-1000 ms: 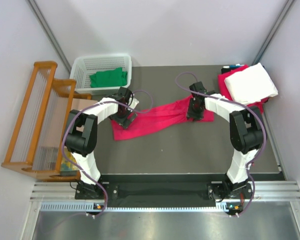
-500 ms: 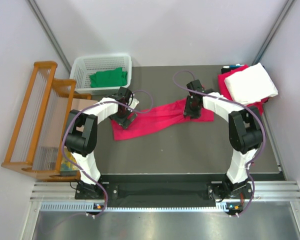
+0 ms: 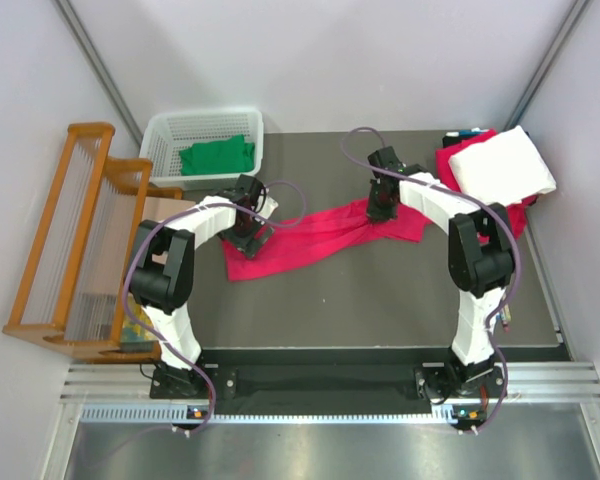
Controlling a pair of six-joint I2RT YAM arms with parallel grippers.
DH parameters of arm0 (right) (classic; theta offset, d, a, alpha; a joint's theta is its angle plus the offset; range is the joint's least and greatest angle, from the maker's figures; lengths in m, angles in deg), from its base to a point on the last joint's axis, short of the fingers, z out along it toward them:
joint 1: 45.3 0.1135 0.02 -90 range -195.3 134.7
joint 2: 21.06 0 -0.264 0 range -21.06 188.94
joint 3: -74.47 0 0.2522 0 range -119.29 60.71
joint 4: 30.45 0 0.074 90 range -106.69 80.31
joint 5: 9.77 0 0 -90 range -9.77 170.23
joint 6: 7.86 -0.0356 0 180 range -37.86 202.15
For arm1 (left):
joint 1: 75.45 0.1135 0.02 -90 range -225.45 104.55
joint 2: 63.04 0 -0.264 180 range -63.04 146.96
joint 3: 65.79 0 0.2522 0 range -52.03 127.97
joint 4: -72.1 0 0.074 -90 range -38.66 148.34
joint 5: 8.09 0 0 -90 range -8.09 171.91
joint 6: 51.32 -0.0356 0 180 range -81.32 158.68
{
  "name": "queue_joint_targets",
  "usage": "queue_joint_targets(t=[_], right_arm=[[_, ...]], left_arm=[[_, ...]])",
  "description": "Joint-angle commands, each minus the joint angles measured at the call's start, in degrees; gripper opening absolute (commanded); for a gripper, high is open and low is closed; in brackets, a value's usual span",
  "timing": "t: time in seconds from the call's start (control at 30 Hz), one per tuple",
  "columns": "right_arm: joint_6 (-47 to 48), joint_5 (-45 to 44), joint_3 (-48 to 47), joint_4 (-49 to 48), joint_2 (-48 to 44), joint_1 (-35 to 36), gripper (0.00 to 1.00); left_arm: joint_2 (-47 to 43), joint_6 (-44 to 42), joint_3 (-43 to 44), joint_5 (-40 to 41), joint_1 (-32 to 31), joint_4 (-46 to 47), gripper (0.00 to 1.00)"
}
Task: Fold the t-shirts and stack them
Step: Fold the tshirt
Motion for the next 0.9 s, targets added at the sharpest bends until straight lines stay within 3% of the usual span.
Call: queue_joint_targets(t=[0.0, 0.3, 0.67, 0.77, 0.87], right_arm=[[0.52, -2.23, -5.36, 1.86, -0.14, 0.44, 0.00], [1.83, -5.31, -9.84, 3.79, -3.04, -0.09, 0.00], [3.86, -4.26, -30.50, 11.35, 11.72, -1.50, 0.00], [3.77, -3.55, -27.80, 10.92, 11.56, -1.50, 0.00], [3.51, -3.64, -17.28, 7.58, 8.92, -1.59, 0.00]], left_arm=[[-2.08, -0.69, -1.67, 0.17, 0.00, 0.18, 0.89], [-1.91, -0.86, -2.47, 0.26, 0.00, 0.71, 0.89], [-2.44, -1.04, -1.68, 0.43, 0.00, -0.17, 0.89], [-2.87, -1.39, -1.68, 0.61, 0.00, -0.17, 0.89], [-2.70, -1.65, -1.76, 1.14, 0.00, 0.00, 0.89]])
